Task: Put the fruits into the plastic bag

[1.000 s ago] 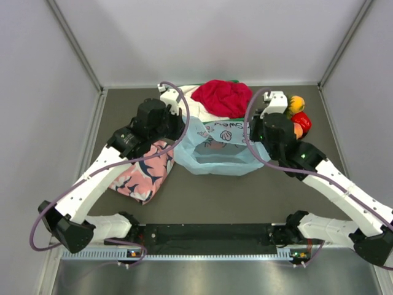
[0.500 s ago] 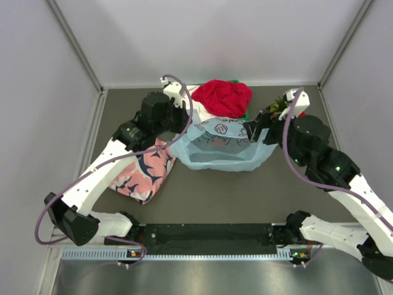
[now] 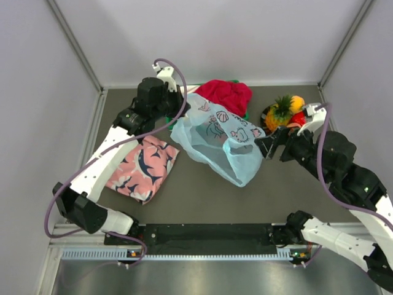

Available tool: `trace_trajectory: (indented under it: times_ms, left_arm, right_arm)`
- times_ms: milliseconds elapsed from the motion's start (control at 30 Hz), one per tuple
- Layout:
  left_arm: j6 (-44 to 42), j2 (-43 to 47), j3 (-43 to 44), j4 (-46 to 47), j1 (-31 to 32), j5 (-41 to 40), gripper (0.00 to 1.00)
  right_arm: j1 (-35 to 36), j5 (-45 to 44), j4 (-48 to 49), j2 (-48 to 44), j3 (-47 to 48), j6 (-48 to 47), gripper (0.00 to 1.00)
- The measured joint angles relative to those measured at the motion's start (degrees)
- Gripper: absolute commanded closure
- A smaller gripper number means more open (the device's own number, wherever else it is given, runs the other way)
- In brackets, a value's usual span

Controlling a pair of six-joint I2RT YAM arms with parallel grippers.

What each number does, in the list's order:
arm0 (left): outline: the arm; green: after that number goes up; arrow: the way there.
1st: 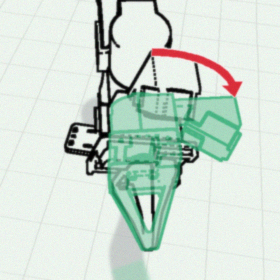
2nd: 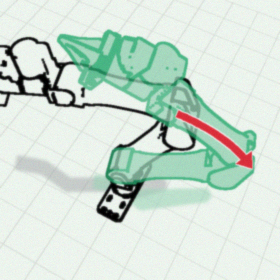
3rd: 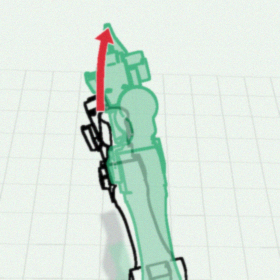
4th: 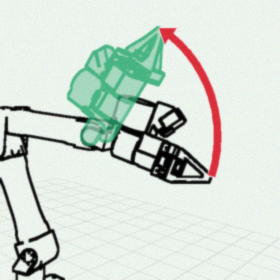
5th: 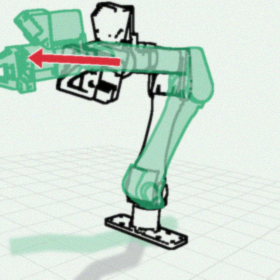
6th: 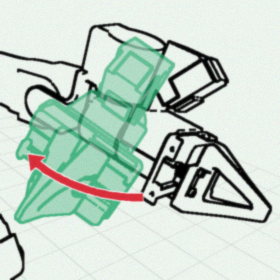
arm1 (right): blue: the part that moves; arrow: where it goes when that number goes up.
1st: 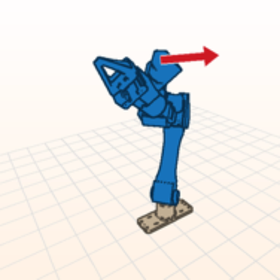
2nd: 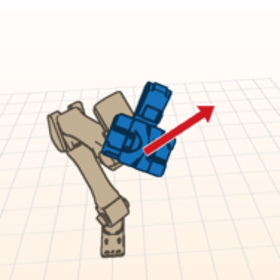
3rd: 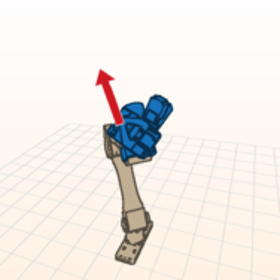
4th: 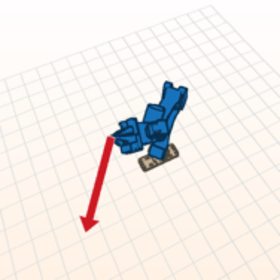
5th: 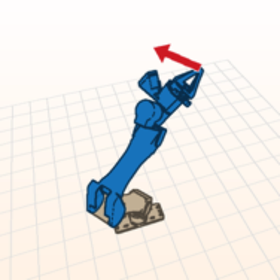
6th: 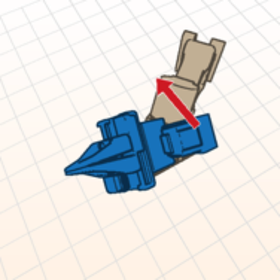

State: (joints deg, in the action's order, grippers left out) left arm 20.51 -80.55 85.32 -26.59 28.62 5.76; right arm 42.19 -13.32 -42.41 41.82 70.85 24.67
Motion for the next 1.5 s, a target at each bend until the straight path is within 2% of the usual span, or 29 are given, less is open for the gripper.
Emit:
trace_trajectory:
  times_ms: [167,300,400,500,800,933,1133,1333,1500]
  left_arm:
    - [0.35,-0.55,0.07,0.11,-0.5,0.85,1.0]
    - [0.31,-0.42,-0.22,0.9,-0.46,1.16,1.0]
    - [0.13,0.57,-1.99,2.25,-0.46,1.68,1.0]
    - [-0.46,1.66,-3.96,3.19,-0.46,2.19,1.0]
    - [-2.05,2.58,-6.67,3.67,-0.46,2.34,1.0]
    - [-2.75,2.58,-6.78,3.69,-0.46,2.12,1.0]
    - [-3.76,2.58,-6.8,3.69,-0.46,0.87,1.0]
    - [-4.15,2.54,-7.06,3.78,-0.46,0.81,1.0]
    - [-4.17,2.51,-7.06,3.78,-0.46,0.81,1.0]
  right_arm:
    - [0.0,-4.9,-1.55,-1.01,0.13,-0.17,0.04]
    - [-1.9,-7.3,-2.21,3.76,1.42,-2.01,0.05]
    - [-9.42,-4.07,-1.18,8.79,2.47,-3.34,0.06]
    - [-20.28,2.36,0.28,14.21,2.47,-4.17,0.06]
    - [-33.9,7.87,3.5,24.81,8.85,-6.12,0.08]
    - [-42.99,12.11,7.39,31.06,11.41,-3.93,0.06]
    - [-49.2,12.11,10.16,41.2,15.69,0.7,0.03]
    - [-53.51,14.99,11.47,51.74,20.9,5.51,0.06]
    - [-56.48,15.32,11.54,57.09,22.58,8.04,0.07]
